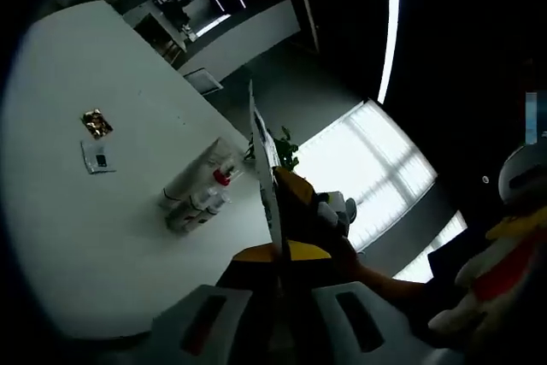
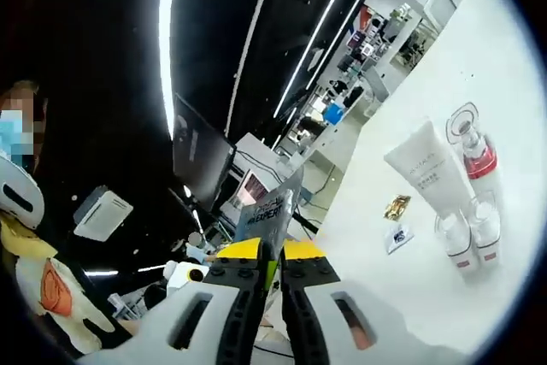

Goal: Arrange the skincare products in the storage area until every visible bottle or jar stands upright without overlapping.

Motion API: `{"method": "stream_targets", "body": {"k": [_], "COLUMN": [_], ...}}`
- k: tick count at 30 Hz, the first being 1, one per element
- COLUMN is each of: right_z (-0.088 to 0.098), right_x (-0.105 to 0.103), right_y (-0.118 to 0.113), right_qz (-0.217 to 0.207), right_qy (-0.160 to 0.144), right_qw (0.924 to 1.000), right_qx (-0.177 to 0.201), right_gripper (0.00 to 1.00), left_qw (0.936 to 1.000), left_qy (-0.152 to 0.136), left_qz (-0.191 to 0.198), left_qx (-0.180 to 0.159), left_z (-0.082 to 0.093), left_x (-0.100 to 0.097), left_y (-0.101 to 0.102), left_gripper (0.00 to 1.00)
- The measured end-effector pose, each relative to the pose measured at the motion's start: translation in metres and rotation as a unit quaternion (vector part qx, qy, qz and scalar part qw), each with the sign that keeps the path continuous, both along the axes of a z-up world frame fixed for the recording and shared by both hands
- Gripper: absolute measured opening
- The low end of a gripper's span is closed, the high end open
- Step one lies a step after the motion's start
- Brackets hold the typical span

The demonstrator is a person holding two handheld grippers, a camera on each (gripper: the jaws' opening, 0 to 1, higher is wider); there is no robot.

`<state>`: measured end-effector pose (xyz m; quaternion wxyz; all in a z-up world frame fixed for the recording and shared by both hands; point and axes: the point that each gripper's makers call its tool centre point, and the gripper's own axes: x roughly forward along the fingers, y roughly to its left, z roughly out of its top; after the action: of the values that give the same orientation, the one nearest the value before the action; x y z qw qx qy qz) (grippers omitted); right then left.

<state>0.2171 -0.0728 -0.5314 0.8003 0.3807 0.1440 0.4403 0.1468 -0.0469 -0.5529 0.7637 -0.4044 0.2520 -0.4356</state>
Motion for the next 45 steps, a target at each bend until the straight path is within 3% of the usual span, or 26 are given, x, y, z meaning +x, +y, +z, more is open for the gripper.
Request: {"method": "stream_targets", "body": {"k": [5,9,11,17,24,45], "right_z": [0.006,0.016,0.016,0.01,0.0,-0.023], "right_x": [-0.001,-0.005,-0.007,-0.011,-0.01,-0.003], "right_y": [0.0,-0.003,-0.004,-0.004,-0.01,-0.05], "right_qz": [0.006,0.005,0.005,0.016,0.002,-0.062], "right_qy": [-0.021,-0.049,-0.06,-0.062,-0.058,-0.049], "right_qw": [0.9997,0.9986,0.9982,0.9979,0.9977,0.9924], "right_qx": [0.004,0.019,0.007,-0.008,-0.036,-0.094], "right_gripper": [0.12,0.39,0.46,0.56,0.78,1.0], "left_qw": [0.9999,0.9993,0.9991,0.9992,0.9992,0.9977], "left_qy": [0.003,0.009,0.012,0.017,0.024,0.067], "left_qz": [0.001,0.011,0.013,0.012,0.013,0.008], "left_qx": [-0.013,-0.036,-0.038,-0.033,-0.028,-0.002], "left_z": [0.002,0.006,0.006,0.002,-0.003,-0.042], "left_x": [0.0,0.004,0.005,0.009,0.014,0.032], "left_y": [0.0,0.002,0.003,0.005,0.004,-0.001], "left_gripper": [0.0,0.0,0.0,0.0,0.0,0.0]}}
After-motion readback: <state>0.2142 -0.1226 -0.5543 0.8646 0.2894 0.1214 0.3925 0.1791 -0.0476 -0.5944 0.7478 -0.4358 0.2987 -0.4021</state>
